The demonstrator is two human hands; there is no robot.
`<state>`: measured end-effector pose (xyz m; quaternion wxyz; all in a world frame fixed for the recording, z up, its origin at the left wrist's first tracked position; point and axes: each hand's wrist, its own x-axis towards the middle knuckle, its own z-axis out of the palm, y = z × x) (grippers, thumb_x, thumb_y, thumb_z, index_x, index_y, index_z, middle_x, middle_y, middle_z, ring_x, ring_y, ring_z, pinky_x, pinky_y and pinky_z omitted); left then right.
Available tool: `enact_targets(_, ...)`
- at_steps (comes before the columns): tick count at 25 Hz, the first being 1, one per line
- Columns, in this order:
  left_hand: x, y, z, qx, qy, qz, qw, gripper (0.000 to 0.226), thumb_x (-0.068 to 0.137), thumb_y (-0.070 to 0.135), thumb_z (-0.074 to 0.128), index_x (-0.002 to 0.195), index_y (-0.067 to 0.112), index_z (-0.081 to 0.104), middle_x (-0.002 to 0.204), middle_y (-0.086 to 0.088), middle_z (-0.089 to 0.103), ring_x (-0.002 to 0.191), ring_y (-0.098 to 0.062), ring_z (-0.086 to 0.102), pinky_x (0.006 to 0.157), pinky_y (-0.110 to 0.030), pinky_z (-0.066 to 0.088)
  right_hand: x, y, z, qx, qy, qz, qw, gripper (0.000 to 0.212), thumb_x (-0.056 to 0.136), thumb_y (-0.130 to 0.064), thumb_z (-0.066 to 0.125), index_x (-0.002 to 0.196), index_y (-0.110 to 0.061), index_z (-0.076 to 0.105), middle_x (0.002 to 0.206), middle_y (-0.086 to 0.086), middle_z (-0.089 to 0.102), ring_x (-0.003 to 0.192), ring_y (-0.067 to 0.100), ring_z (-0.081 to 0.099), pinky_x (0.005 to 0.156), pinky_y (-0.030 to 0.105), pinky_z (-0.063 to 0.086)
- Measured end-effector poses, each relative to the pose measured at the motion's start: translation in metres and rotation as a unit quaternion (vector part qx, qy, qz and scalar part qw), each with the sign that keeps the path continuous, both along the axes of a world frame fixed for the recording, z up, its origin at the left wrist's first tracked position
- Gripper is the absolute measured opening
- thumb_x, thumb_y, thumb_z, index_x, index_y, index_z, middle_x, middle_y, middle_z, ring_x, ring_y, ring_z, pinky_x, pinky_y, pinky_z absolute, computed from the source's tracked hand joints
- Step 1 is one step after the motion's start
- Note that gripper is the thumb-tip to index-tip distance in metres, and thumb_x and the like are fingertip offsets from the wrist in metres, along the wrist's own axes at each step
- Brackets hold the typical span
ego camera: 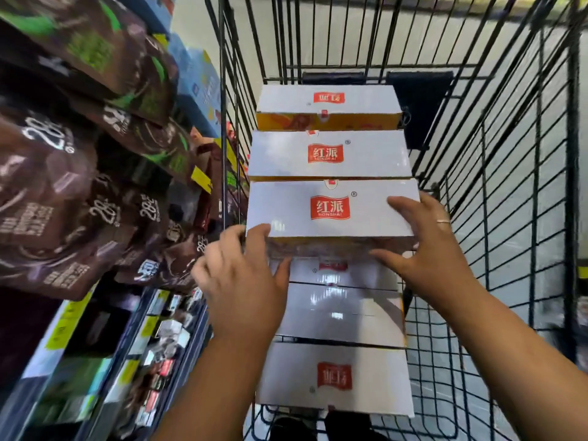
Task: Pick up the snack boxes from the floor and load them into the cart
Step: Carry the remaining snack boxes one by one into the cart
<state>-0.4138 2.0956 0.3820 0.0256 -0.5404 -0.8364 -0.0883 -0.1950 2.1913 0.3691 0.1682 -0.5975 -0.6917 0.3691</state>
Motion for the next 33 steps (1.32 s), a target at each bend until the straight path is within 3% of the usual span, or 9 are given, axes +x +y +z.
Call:
enact_targets(3,-0.008,0.004,0.027,-0.037,-0.043,-0.016,0.998,0.054,0.077,0.046,0.073,0.125,0.025,0.056,0.122,-0.004,0.056,0.110,-0.031,0.049,0.092,-0.047,0.035,-0.008,-0.001,0.037,0.007,-0.049,0.015,0.999,0.074,0.073,-0.033,0.081,0.135,-0.041,0.041,0.158,-0.001,0.013,0.142,0.025,0.025,0.112,0.040,0.034)
enact_targets(5,-0.012,0.006,0.061,-0.022,-0.111,-0.009,0.994,0.060,0.081,0.045,0.071,0.133,0.023,0.049,0.127,-0.005,0.052,0.116,-0.032,0.048,0.095,-0.046,0.038,-0.013,-0.001,0.075,0.036,-0.067,0.037,0.996,0.076,0.073,-0.038,0.081,0.136,-0.041,0.040,0.157,0.000,0.015,0.142,0.029,0.024,0.114,0.046,0.031)
enact_targets(7,-0.017,0.005,0.105,0.029,-0.127,-0.021,0.991,0.064,0.082,0.042,0.070,0.137,0.020,0.046,0.128,-0.006,0.051,0.117,-0.031,0.049,0.097,-0.044,0.040,-0.023,-0.004,0.120,0.067,-0.062,0.062,0.994,0.077,0.073,-0.040,0.080,0.137,-0.040,0.039,0.156,0.001,0.018,0.141,0.028,0.027,0.115,0.043,0.029)
enact_targets(11,-0.031,-0.033,0.223,0.131,-0.078,-0.034,0.988,0.066,0.080,0.042,0.072,0.136,0.017,0.047,0.125,-0.008,0.055,0.115,-0.032,0.052,0.097,-0.044,0.044,-0.060,-0.033,0.236,0.131,-0.007,0.140,0.982,0.076,0.075,-0.036,0.079,0.140,-0.035,0.039,0.148,0.002,0.033,0.136,0.022,0.034,0.110,0.032,0.028)
enact_targets(15,-0.053,-0.109,0.320,0.193,-0.025,-0.023,0.981,0.072,0.076,0.046,0.073,0.138,0.020,0.045,0.122,-0.005,0.057,0.114,-0.027,0.053,0.099,-0.041,0.043,-0.101,-0.093,0.337,0.201,0.040,0.226,0.952,0.077,0.076,-0.041,0.077,0.141,-0.038,0.035,0.145,-0.002,0.036,0.133,0.018,0.036,0.105,0.025,0.028)
enact_targets(19,-0.073,-0.215,0.395,0.209,0.022,0.014,0.978,0.078,0.077,0.055,0.070,0.141,0.025,0.039,0.129,-0.002,0.053,0.120,-0.025,0.050,0.103,-0.039,0.040,-0.140,-0.177,0.416,0.271,0.085,0.296,0.912,0.080,0.075,-0.045,0.076,0.142,-0.036,0.034,0.145,-0.002,0.036,0.131,0.015,0.038,0.097,0.017,0.025)
enact_targets(23,-0.081,-0.354,0.471,0.239,0.075,0.086,0.964,0.083,0.079,0.056,0.068,0.147,0.026,0.033,0.135,-0.001,0.049,0.126,-0.025,0.046,0.105,-0.039,0.039,-0.181,-0.291,0.485,0.300,0.145,0.403,0.853,0.079,0.078,-0.051,0.070,0.143,-0.041,0.028,0.148,-0.010,0.028,0.135,0.009,0.032,0.097,0.019,0.026)
enact_targets(26,-0.080,-0.439,0.519,0.264,0.130,0.147,0.944,0.083,0.081,0.054,0.067,0.149,0.028,0.026,0.141,0.002,0.043,0.130,-0.020,0.041,0.107,-0.033,0.033,-0.204,-0.361,0.531,0.327,0.171,0.475,0.799,0.080,0.078,-0.055,0.067,0.144,-0.046,0.022,0.150,-0.010,0.024,0.136,0.011,0.032,0.102,0.024,0.030)
enact_targets(33,-0.016,-0.581,0.587,0.281,0.188,0.320,0.885,0.083,0.083,0.049,0.067,0.150,0.033,0.020,0.143,0.005,0.040,0.130,-0.018,0.041,0.104,-0.032,0.035,-0.210,-0.465,0.612,0.320,0.258,0.595,0.691,0.078,0.080,-0.047,0.071,0.144,-0.041,0.027,0.148,-0.006,0.030,0.132,0.013,0.037,0.097,0.018,0.026)
